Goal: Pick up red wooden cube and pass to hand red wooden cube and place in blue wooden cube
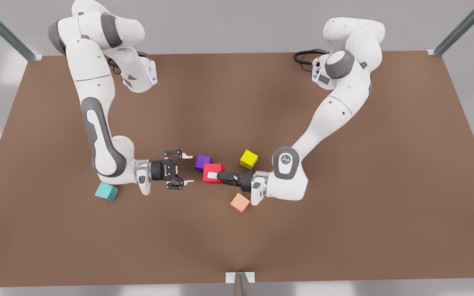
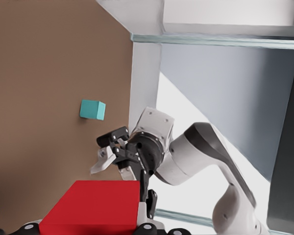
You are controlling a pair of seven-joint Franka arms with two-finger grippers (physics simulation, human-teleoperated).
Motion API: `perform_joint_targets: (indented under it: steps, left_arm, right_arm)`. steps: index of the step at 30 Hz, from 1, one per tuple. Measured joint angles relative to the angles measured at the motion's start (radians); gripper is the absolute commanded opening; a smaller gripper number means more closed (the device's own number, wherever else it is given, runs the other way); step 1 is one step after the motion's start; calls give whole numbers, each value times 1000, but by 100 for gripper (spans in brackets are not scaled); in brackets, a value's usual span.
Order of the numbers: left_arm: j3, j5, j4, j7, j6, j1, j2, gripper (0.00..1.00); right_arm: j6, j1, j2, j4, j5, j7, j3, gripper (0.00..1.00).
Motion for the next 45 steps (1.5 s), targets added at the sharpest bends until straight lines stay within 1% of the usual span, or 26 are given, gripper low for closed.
perform_joint_targets:
  steps: [9, 18, 22, 31, 37, 44, 45]
  left_arm:
    - [-1, 0, 1, 45, 14, 2, 2, 70]
    - [-2, -1, 1, 73, 19, 2, 7, 70]
    - [-3, -1, 1, 82, 20, 3, 8, 72]
    - [-3, -6, 2, 100, 21, 3, 11, 71]
    - [-4, -10, 16, 111, 31, -8, 20, 71]
    - [-5, -11, 31, 120, 55, -30, 29, 71]
    - [-5, -11, 31, 122, 57, -31, 31, 71]
  right_arm:
    - [21, 18, 31, 20, 80, -128, 2, 100]
    - [34, 41, 67, 82, 118, -201, 8, 100]
    - [37, 43, 69, 99, 126, -221, 11, 100]
    - [46, 59, 82, 120, 145, -251, 18, 100]
    - [55, 64, 102, 137, 153, -260, 42, 100]
    - [76, 84, 120, 165, 160, -263, 52, 100]
    - [79, 85, 121, 167, 161, -262, 53, 82]
